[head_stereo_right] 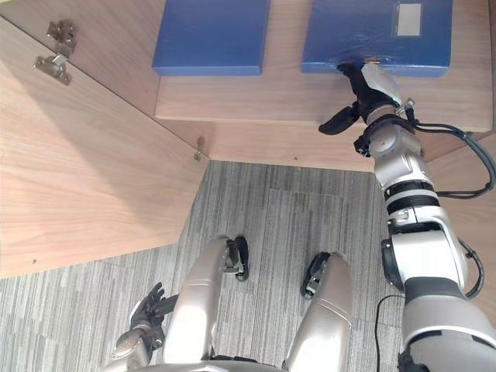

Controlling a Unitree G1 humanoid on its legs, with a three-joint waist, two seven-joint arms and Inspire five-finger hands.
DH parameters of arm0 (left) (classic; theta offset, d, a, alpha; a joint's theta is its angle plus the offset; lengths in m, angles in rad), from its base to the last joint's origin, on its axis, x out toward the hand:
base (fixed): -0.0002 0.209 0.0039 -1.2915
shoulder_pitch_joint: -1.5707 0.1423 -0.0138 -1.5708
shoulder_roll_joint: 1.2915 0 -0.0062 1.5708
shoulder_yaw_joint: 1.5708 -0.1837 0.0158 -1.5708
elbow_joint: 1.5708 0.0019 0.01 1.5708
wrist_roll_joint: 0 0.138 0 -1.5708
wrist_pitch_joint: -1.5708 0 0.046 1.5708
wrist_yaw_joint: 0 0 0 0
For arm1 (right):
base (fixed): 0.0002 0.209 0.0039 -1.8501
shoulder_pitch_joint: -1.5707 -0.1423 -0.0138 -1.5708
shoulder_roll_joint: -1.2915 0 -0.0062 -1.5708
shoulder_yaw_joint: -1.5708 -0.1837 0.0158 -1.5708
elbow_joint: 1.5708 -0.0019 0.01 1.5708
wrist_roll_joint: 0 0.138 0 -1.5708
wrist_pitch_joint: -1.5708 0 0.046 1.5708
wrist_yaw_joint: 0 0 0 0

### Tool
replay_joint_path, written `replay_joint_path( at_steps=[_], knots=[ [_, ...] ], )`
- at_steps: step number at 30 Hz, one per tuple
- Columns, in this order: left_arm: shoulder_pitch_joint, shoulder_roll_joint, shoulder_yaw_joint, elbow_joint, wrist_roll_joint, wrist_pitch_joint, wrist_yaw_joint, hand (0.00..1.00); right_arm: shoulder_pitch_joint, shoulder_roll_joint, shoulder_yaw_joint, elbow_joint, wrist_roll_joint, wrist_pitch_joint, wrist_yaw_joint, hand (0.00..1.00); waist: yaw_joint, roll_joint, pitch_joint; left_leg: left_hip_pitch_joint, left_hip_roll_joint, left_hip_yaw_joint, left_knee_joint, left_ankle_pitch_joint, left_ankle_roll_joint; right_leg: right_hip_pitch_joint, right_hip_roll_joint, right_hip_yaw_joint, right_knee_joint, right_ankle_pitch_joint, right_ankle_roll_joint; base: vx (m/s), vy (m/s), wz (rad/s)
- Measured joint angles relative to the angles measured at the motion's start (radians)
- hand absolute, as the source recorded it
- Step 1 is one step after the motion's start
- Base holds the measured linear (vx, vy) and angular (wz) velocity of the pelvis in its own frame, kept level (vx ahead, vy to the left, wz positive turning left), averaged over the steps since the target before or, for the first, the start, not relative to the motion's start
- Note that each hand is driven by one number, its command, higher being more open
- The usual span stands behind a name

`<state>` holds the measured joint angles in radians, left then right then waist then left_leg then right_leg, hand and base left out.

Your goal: Walk over to the cabinet, pick up the folder, carry it to the office cabinet, place the folder inside the office cabinet, then close the office cabinet door

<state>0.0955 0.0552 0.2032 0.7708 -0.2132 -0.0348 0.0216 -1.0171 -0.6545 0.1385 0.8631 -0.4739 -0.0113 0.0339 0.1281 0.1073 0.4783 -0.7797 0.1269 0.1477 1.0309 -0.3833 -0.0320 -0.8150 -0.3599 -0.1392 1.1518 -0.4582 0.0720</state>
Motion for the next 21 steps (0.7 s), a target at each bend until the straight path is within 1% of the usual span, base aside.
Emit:
replay_joint_path(
  at_steps=[2, 5, 6, 8, 9, 10, 12, 13, 14, 15, 16, 17, 18, 19, 20, 21],
  knots=[
    [0.007, 0.000, 0.001, 0.002, 0.009, 0.000, 0.008, 1.00, 0.015, 0.014, 0.000, 0.000, 0.000, 0.008, -0.014, 1.00, -0.005, -0.003, 0.003, 0.025, 0.011, 0.012, -0.024, 0.003, 0.006, 0.022, 0.014, 0.001, -0.035, 0.019, -0.003, 0.04, 0.022, -0.25],
    [0.011, -0.001, 0.000, 0.019, 0.019, -0.002, 0.022, 1.00, 0.051, 0.038, 0.001, 0.019, 0.000, 0.049, -0.015, 1.00, -0.013, -0.007, 0.005, 0.121, 0.011, 0.041, -0.111, 0.022, 0.016, 0.103, 0.027, 0.002, -0.125, 0.055, 0.003, 0.07, 0.044, -0.23],
    [0.018, -0.002, 0.000, 0.023, 0.029, -0.005, 0.024, 1.00, 0.072, 0.053, 0.001, 0.025, -0.001, 0.067, -0.016, 1.00, -0.020, -0.009, 0.004, 0.167, 0.010, 0.054, -0.161, 0.036, 0.015, 0.146, 0.037, 0.000, -0.177, 0.077, 0.005, 0.10, 0.079, -0.28],
    [0.020, -0.002, 0.001, 0.040, 0.029, -0.009, 0.031, 1.00, 0.112, 0.078, 0.001, 0.026, -0.003, 0.074, -0.019, 1.00, -0.031, -0.012, 0.002, 0.237, 0.010, 0.070, -0.246, 0.064, 0.014, 0.212, 0.052, -0.012, -0.267, 0.113, 0.007, 0.14, 0.100, -0.24],
    [0.026, -0.002, 0.001, 0.040, 0.031, -0.009, 0.037, 1.00, 0.143, 0.101, 0.001, 0.026, -0.006, 0.079, -0.024, 1.00, -0.038, -0.020, -0.002, 0.283, 0.010, 0.081, -0.304, 0.084, 0.013, 0.254, 0.062, -0.019, -0.326, 0.137, 0.007, 0.17, 0.081, -0.31],
    [0.037, -0.001, 0.005, 0.040, 0.040, -0.010, 0.043, 1.00, 0.187, 0.145, 0.007, 0.025, -0.023, 0.087, -0.025, 1.00, -0.044, -0.030, -0.008, 0.351, 0.016, 0.093, -0.372, 0.103, 0.007, 0.317, 0.084, -0.026, -0.402, 0.166, 0.006, 0.15, 0.054, -0.31],
    [0.052, -0.002, 0.016, 0.043, 0.061, -0.012, 0.045, 1.00, 0.235, 0.196, 0.034, 0.024, -0.044, 0.095, -0.025, 1.00, -0.052, -0.039, -0.018, 0.416, 0.028, 0.100, -0.422, 0.114, 0.002, 0.385, 0.113, -0.034, -0.475, 0.192, 0.006, 0.15, 0.027, -0.33],
    [0.064, -0.001, 0.022, 0.050, 0.071, -0.018, 0.048, 1.00, 0.268, 0.229, 0.059, 0.021, -0.053, 0.097, -0.025, 1.00, -0.053, -0.046, -0.034, 0.444, 0.042, 0.104, -0.441, 0.116, 0.001, 0.416, 0.137, -0.033, -0.519, 0.209, 0.004, 0.15, 0.022, -0.48],
    [0.074, -0.002, 0.033, 0.060, 0.077, -0.021, 0.049, 1.00, 0.301, 0.257, 0.098, 0.009, -0.067, 0.098, -0.022, 1.00, -0.051, -0.056, -0.046, 0.464, 0.052, 0.089, -0.448, 0.117, 0.001, 0.443, 0.161, -0.025, -0.559, 0.226, 0.001, 0.13, 0.015, -0.71],
    [0.079, -0.006, 0.056, 0.070, 0.090, -0.024, 0.052, 1.00, 0.352, 0.285, 0.148, -0.032, -0.089, 0.096, -0.020, 1.00, -0.047, -0.071, -0.057, 0.487, 0.052, 0.034, -0.451, 0.118, -0.001, 0.472, 0.189, -0.007, -0.600, 0.246, -0.002, 0.13, 0.017, -0.81],
    [0.079, -0.005, 0.065, 0.091, 0.095, -0.023, 0.062, 1.00, 0.411, 0.308, 0.170, -0.081, -0.119, 0.086, -0.017, 1.00, -0.047, -0.085, -0.081, 0.500, 0.046, -0.021, -0.458, 0.119, -0.002, 0.489, 0.209, 0.010, -0.634, 0.263, -0.001, 0.09, 0.013, -0.72],
    [0.078, -0.005, 0.075, 0.101, 0.101, -0.024, 0.064, 1.00, 0.442, 0.317, 0.171, -0.105, -0.121, 0.076, -0.016, 1.00, -0.047, -0.092, -0.100, 0.504, 0.045, -0.034, -0.468, 0.119, -0.003, 0.491, 0.216, 0.016, -0.652, 0.275, 0.001, 0.08, 0.037, -0.59],
    [0.076, -0.005, 0.097, 0.124, 0.118, -0.025, 0.074, 1.00, 0.502, 0.335, 0.164, -0.150, -0.122, 0.061, -0.016, 1.00, -0.052, -0.105, -0.130, 0.530, 0.046, -0.031, -0.506, 0.123, -0.011, 0.510, 0.229, 0.028, -0.698, 0.300, 0.004, 0.08, 0.067, -0.53],
    [0.077, -0.006, 0.116, 0.150, 0.141, -0.025, 0.089, 1.00, 0.565, 0.346, 0.152, -0.186, -0.120, 0.044, -0.020, 1.00, -0.057, -0.113, -0.162, 0.565, 0.042, -0.020, -0.544, 0.130, -0.023, 0.539, 0.243, 0.046, -0.758, 0.332, 0.010, 0.08, 0.088, -0.55],
    [0.078, -0.008, 0.130, 0.167, 0.149, -0.023, 0.093, 1.00, 0.598, 0.352, 0.141, -0.198, -0.120, 0.036, -0.023, 1.00, -0.059, -0.115, -0.181, 0.583, 0.042, -0.017, -0.562, 0.131, -0.024, 0.555, 0.251, 0.060, -0.792, 0.349, 0.016, 0.07, 0.121, -0.66],
    [0.081, -0.010, 0.146, 0.200, 0.159, -0.019, 0.106, 1.00, 0.664, 0.381, 0.090, -0.215, -0.104, 0.025, -0.031, 1.00, -0.066, -0.118, -0.218, 0.625, 0.039, -0.010, -0.605, 0.133, -0.027, 0.593, 0.263, 0.088, -0.866, 0.388, 0.024, 0.05, 0.121, -0.63]
  ],
)
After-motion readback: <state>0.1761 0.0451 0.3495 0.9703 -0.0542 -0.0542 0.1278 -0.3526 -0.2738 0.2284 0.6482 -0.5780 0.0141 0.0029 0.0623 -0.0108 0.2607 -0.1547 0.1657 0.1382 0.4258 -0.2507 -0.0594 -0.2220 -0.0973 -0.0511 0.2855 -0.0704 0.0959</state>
